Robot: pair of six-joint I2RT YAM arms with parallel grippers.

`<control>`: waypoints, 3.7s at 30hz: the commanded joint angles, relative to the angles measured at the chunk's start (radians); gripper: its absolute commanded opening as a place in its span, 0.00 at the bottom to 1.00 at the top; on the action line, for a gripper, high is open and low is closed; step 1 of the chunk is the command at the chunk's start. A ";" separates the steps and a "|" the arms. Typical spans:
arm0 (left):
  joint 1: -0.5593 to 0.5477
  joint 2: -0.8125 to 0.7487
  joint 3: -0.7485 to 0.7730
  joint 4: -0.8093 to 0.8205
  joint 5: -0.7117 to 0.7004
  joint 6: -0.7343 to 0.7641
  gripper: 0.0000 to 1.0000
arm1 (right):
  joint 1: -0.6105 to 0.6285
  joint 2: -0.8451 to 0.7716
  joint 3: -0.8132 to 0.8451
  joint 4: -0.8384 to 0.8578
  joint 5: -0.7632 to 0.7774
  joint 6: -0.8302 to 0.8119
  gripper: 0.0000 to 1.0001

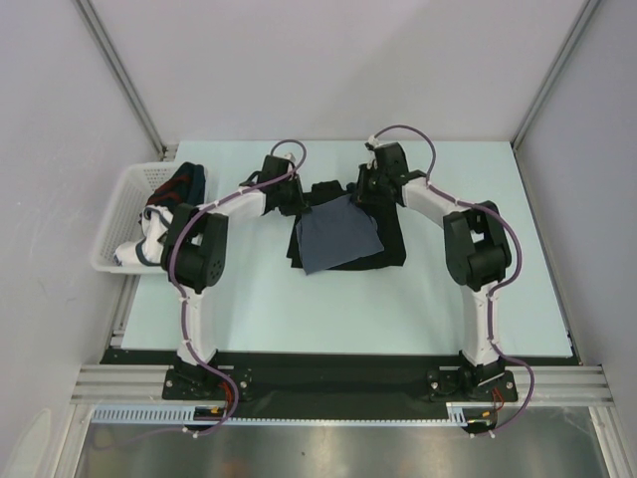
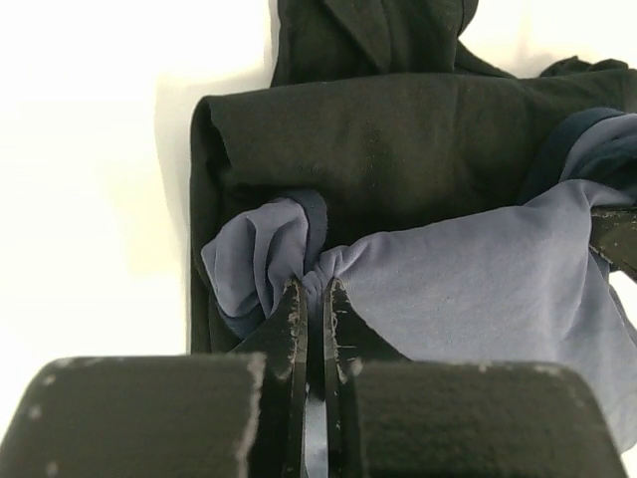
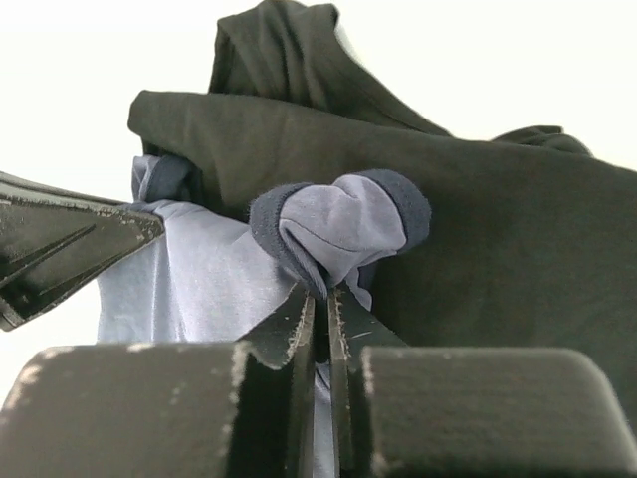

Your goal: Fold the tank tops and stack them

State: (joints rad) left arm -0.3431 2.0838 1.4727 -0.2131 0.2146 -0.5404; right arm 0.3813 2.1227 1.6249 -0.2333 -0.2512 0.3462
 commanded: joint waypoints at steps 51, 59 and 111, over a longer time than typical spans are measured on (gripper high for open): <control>-0.117 -0.571 -0.382 0.175 -0.140 0.145 0.92 | -0.119 -0.434 -0.580 0.186 -0.108 -0.036 0.49; -0.139 -0.709 -0.538 0.149 -0.072 0.129 0.92 | -0.136 -0.322 -0.588 0.127 -0.069 0.002 0.07; -0.198 -0.976 -0.899 0.393 -0.302 0.172 0.93 | -0.547 -0.588 -0.907 0.295 0.215 0.226 0.00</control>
State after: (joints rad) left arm -0.5438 1.1362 0.5816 0.1486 -0.0864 -0.3656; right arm -0.0875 1.6352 0.7708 0.0685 -0.2169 0.5133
